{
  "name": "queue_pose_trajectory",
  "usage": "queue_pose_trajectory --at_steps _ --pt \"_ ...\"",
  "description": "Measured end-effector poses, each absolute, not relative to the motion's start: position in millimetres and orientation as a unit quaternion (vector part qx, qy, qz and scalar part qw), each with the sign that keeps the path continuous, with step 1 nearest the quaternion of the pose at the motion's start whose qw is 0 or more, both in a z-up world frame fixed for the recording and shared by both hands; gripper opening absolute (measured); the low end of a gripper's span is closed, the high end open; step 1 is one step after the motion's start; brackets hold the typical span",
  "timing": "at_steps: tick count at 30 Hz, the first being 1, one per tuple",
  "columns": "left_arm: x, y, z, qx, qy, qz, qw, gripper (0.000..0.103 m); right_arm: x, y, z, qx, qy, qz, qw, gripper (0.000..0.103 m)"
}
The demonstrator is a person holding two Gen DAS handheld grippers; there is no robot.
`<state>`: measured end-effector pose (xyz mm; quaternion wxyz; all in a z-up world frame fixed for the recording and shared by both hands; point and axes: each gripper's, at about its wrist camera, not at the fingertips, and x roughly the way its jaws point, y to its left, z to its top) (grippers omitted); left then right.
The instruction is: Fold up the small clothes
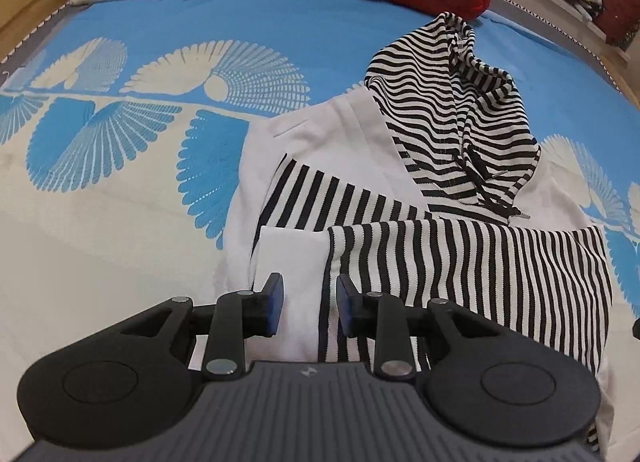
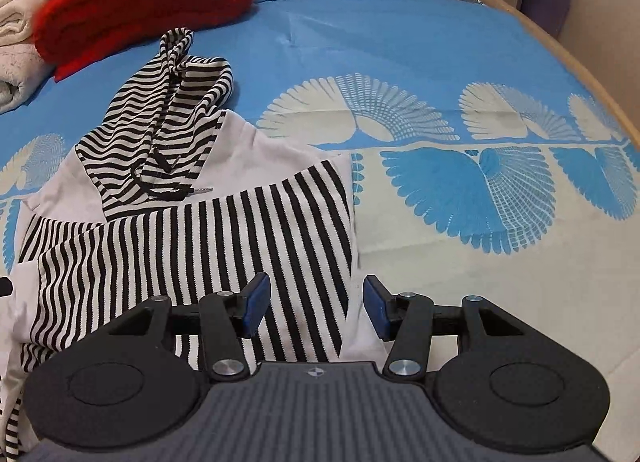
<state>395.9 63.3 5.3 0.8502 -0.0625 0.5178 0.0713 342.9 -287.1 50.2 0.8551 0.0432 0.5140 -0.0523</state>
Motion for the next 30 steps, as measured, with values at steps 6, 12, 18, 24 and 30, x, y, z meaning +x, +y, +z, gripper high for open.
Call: queue_pose_trajectory --at_steps 6,12,18,24,30 --pt "397 58 7 -0.043 0.506 0.071 0.859 0.032 340 -293 55 0.043 0.51 -0.052 0.857 0.053" --pt "397 51 13 -0.023 0.482 0.067 0.873 0.032 337 -302 57 0.042 0.507 -0.053 0.859 0.053" --pt "396 51 29 -0.002 0.439 0.074 0.895 0.032 337 -313 61 0.041 0.506 -0.053 0.86 0.053" --pt "395 50 50 -0.015 0.408 0.101 0.907 0.028 343 -324 73 0.063 0.496 -0.052 0.864 0.053" --pt "446 32 75 -0.033 0.389 0.081 0.917 0.009 349 -335 77 0.087 0.494 -0.055 0.863 0.053"
